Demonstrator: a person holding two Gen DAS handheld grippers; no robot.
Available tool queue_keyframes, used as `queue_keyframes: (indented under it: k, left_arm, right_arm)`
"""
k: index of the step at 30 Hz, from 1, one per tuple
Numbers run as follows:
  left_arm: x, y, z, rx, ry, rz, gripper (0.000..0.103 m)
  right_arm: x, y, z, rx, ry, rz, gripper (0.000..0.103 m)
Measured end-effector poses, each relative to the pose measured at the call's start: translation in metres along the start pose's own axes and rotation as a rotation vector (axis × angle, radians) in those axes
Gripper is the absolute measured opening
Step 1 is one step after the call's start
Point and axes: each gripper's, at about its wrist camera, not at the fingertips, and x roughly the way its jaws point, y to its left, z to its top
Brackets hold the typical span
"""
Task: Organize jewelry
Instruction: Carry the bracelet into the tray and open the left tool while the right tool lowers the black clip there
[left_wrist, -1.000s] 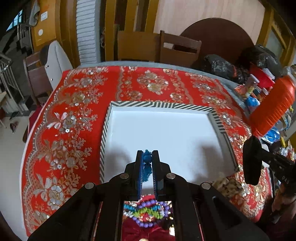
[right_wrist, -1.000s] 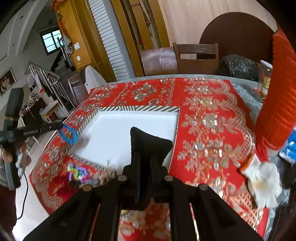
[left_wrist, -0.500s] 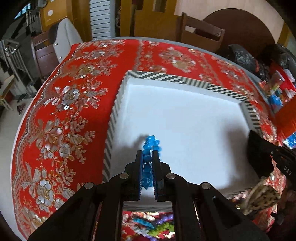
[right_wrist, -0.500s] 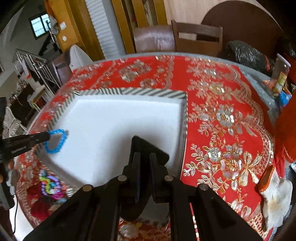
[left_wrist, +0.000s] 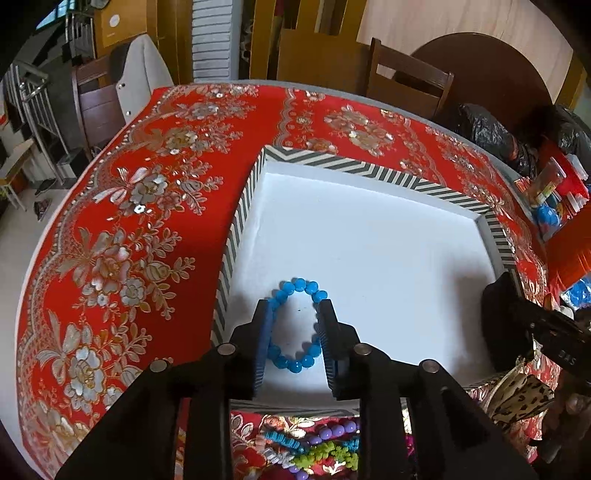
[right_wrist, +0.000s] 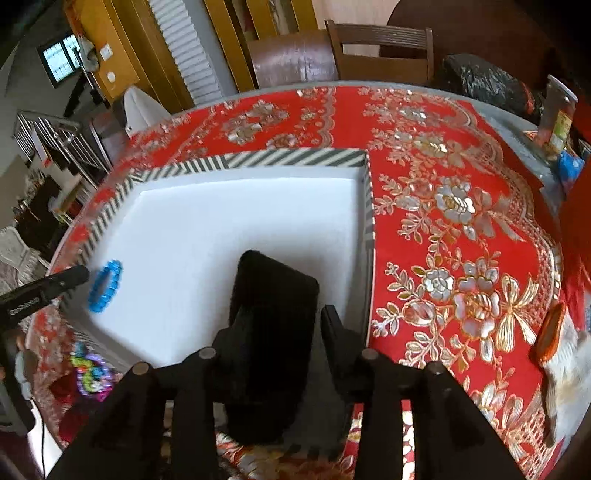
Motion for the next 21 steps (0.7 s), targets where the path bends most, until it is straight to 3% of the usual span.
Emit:
queue_keyframes:
  k: [7, 21]
  left_arm:
    - [-0.021, -0.005, -0.003, 0.003, -0.033, -0.005, 0.023]
    - [-0.065, -0.020, -0.023, 0.046, -0.113, 0.031, 0.023]
  right_arm:
    - [-0.034, 0.003, -0.004, 0.017, -0.074, 0.014, 0.053]
    - [-0.088, 0.024, -0.028, -0.037, -0.149, 0.022, 0.059]
